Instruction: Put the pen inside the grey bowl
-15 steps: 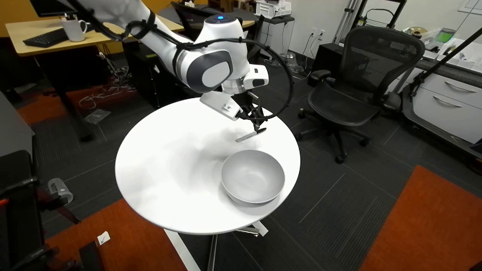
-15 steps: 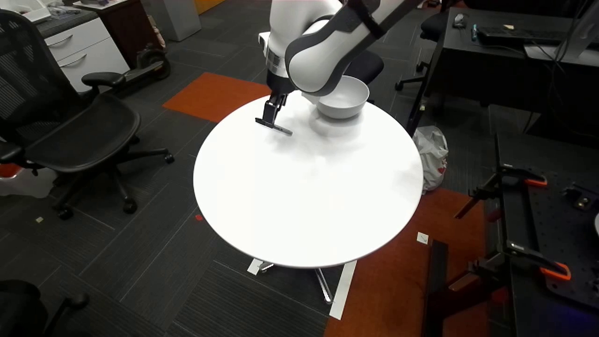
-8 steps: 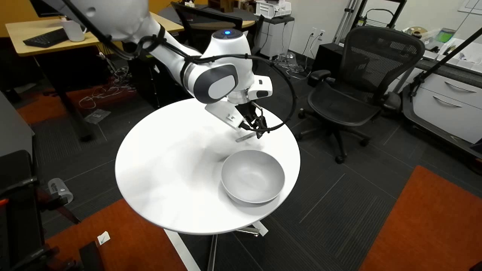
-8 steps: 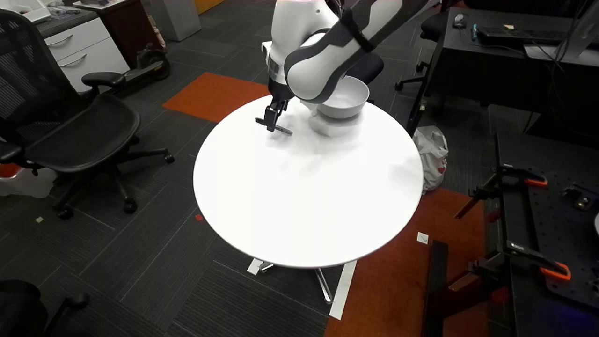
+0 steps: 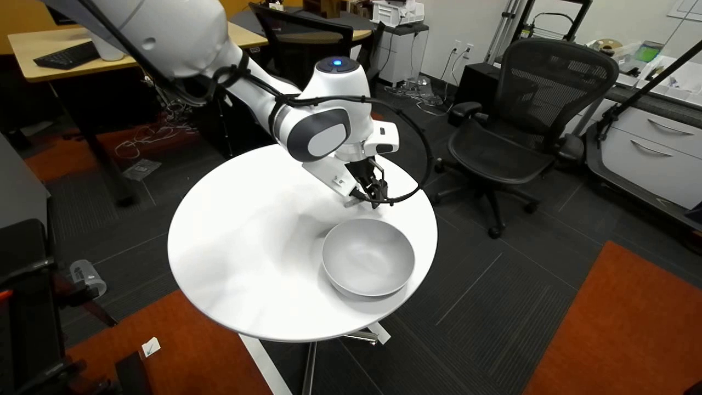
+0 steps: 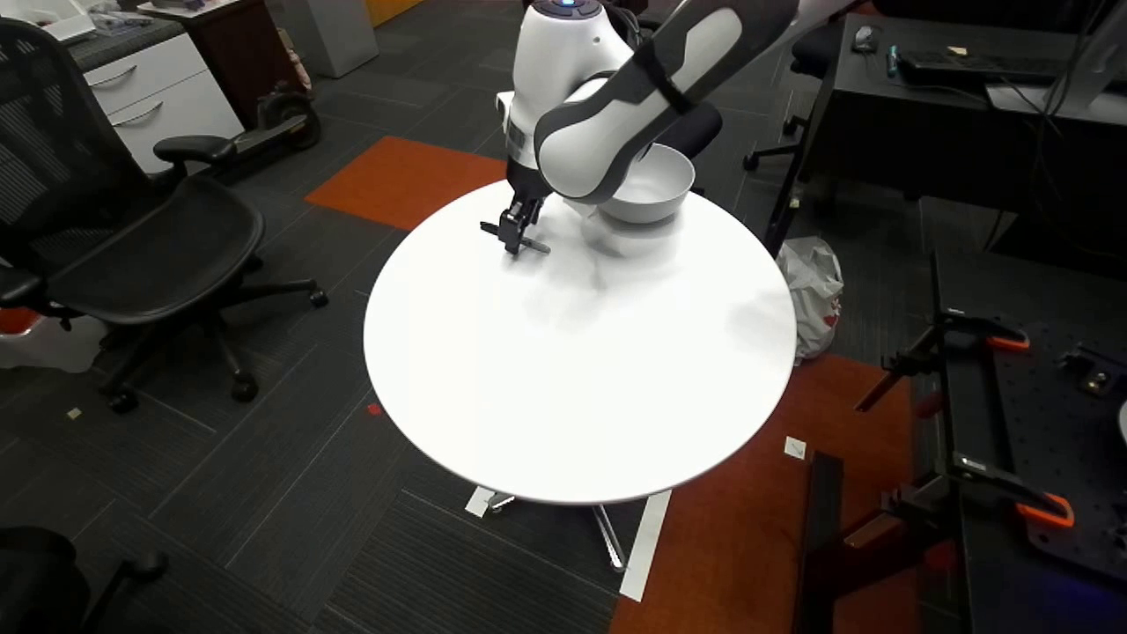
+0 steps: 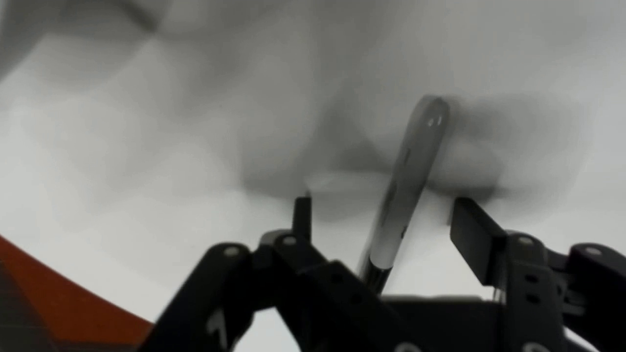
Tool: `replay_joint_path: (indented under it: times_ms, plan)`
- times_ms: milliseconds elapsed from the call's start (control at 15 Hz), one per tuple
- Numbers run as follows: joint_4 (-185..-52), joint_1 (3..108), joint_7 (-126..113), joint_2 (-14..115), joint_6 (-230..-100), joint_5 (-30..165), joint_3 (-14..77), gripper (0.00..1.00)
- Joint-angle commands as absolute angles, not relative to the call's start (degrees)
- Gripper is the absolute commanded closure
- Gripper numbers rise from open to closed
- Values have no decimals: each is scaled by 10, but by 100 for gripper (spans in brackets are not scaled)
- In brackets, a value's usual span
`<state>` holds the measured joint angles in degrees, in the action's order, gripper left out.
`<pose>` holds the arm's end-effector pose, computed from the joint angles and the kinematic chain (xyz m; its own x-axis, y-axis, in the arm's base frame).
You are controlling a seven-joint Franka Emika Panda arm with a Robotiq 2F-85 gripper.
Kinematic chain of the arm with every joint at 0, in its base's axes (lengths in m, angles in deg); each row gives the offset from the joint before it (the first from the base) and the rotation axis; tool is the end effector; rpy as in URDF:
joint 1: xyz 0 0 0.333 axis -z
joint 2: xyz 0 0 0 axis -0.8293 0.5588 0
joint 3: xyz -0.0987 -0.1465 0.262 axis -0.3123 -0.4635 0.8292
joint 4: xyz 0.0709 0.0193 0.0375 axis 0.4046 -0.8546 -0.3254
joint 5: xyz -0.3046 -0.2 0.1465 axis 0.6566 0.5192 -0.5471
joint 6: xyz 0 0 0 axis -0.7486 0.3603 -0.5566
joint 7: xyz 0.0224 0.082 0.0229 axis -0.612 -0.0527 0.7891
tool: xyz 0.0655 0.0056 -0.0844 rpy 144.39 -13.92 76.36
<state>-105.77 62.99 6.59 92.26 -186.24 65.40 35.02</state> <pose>0.7398 -0.0957 0.1227 0.9545 0.0445 0.2950 0.0270 -0.9976 0.0630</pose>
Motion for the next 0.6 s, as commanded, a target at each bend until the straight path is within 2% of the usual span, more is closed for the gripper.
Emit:
replay_joint_path:
  times_ms: [0, 333, 467, 533]
  plan:
    - [-1033, 638, 58, 938, -1866, 645, 361, 58]
    - [-1030, 639, 58, 939, -1866, 644, 363, 95]
    - [-1029, 639, 58, 939, -1864, 644, 363, 100]
    - [-1035, 637, 55, 933, -1865, 644, 361, 98]
